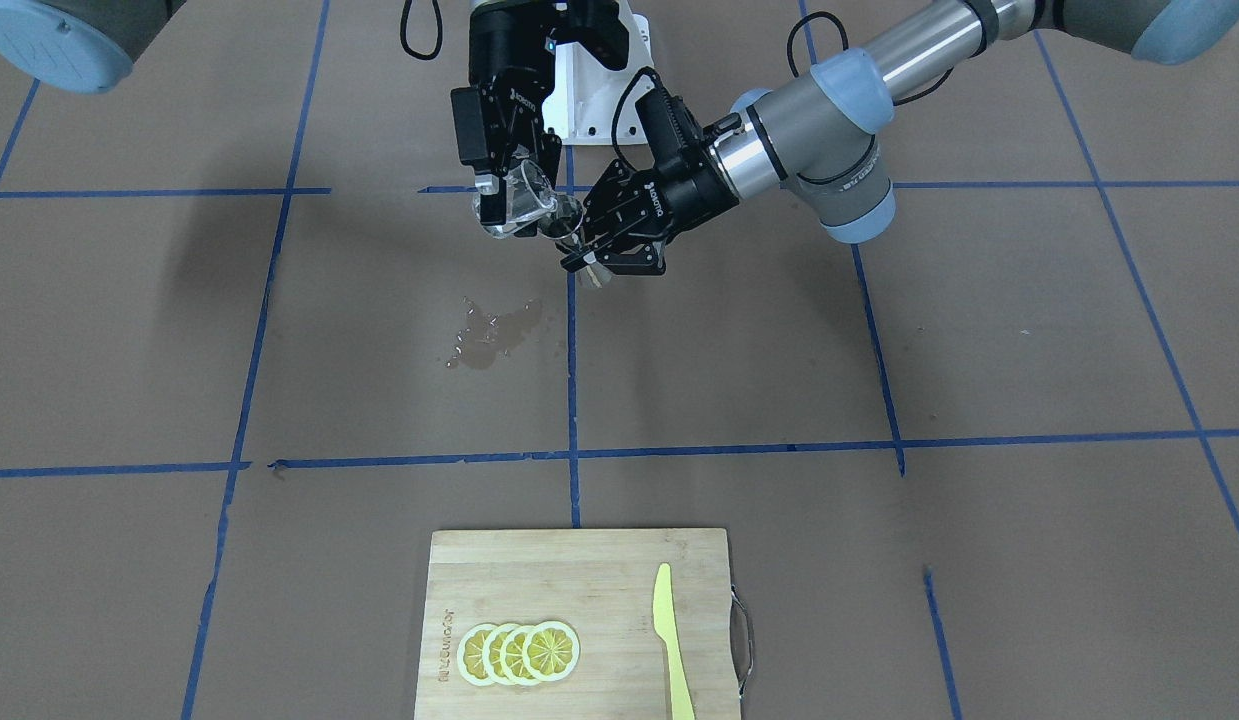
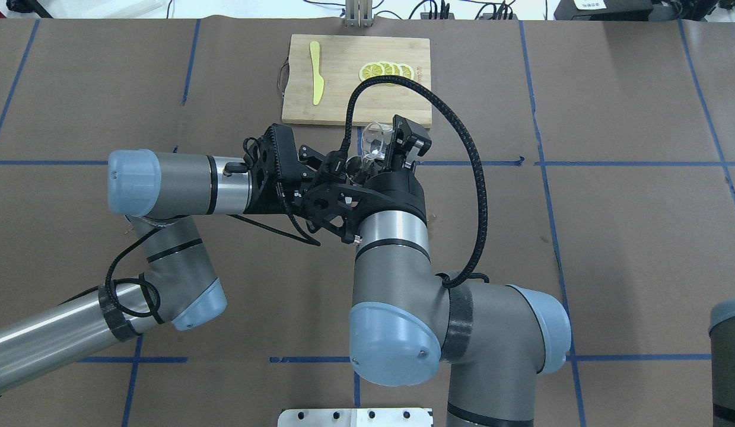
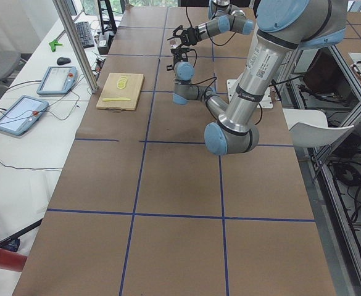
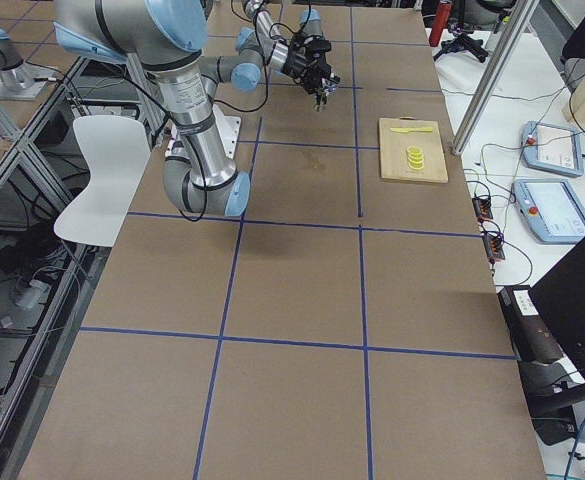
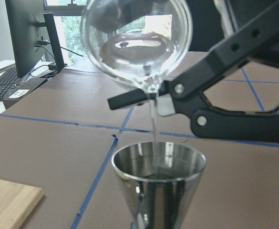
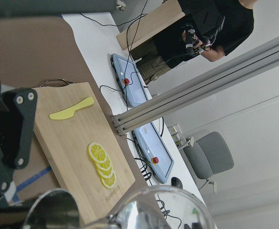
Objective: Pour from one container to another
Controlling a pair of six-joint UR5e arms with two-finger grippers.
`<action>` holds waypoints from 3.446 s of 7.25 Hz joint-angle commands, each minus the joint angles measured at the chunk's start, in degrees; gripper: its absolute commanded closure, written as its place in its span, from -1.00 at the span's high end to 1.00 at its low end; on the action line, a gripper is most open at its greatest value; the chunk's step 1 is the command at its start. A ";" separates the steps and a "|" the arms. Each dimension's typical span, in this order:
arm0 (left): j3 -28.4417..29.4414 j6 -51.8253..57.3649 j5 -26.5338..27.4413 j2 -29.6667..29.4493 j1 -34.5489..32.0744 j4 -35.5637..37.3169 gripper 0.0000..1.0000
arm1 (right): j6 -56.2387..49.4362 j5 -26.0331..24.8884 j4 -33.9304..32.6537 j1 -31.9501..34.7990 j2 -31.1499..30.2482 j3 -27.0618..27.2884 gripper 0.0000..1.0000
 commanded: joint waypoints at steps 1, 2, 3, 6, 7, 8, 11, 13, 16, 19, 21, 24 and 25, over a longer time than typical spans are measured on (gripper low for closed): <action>-0.09 -0.07 0.00 0.00 -0.04 -0.03 -1.00 | -0.96 -0.02 0.00 0.00 0.00 -0.33 -1.00; -0.09 -0.07 0.00 0.00 -0.04 -0.03 -1.00 | -1.57 -0.28 0.00 0.00 0.00 -0.42 -1.00; -0.09 -0.07 0.00 0.00 -0.04 -0.03 -1.00 | -2.19 -0.81 -0.09 0.00 0.09 -0.42 -1.00; -0.18 -0.07 0.00 0.00 0.05 0.06 -1.00 | -2.81 -1.08 -3.24 0.00 1.14 -0.42 -1.00; -0.18 -0.07 0.00 0.00 0.05 0.06 -1.00 | -2.81 -1.08 -3.69 0.00 1.32 -0.33 -1.00; -0.18 -0.07 0.00 0.00 0.14 0.06 -1.00 | -2.81 -1.16 -3.78 0.00 1.32 -0.42 -1.00; -0.18 -0.07 0.00 -0.09 0.23 -0.03 -1.00 | -6.06 -1.34 -4.22 0.00 1.32 -0.42 -1.00; -0.18 -0.07 0.00 -0.09 0.23 -0.03 -1.00 | -6.58 -1.34 -4.22 0.00 1.41 -0.42 -1.00; -0.18 -0.07 0.00 -0.09 0.23 0.06 -1.00 | -9.20 -1.34 -4.22 0.00 1.32 -0.42 -1.00; -0.18 -0.07 0.00 -0.09 0.23 0.06 -1.00 | -8.27 -1.60 -3.26 0.00 1.58 -0.24 -1.00; -0.18 -0.07 0.00 -0.17 0.23 0.06 -1.00 | -0.48 -0.73 1.63 -0.09 1.50 -0.06 -1.00; -0.35 -0.16 0.00 -0.09 0.23 0.06 -1.00 | 14.98 7.95 12.01 0.44 0.18 0.98 -1.00; -0.35 -0.07 0.00 0.00 0.14 0.06 -1.00 | 21.12 9.54 12.13 0.70 -1.04 3.60 -1.00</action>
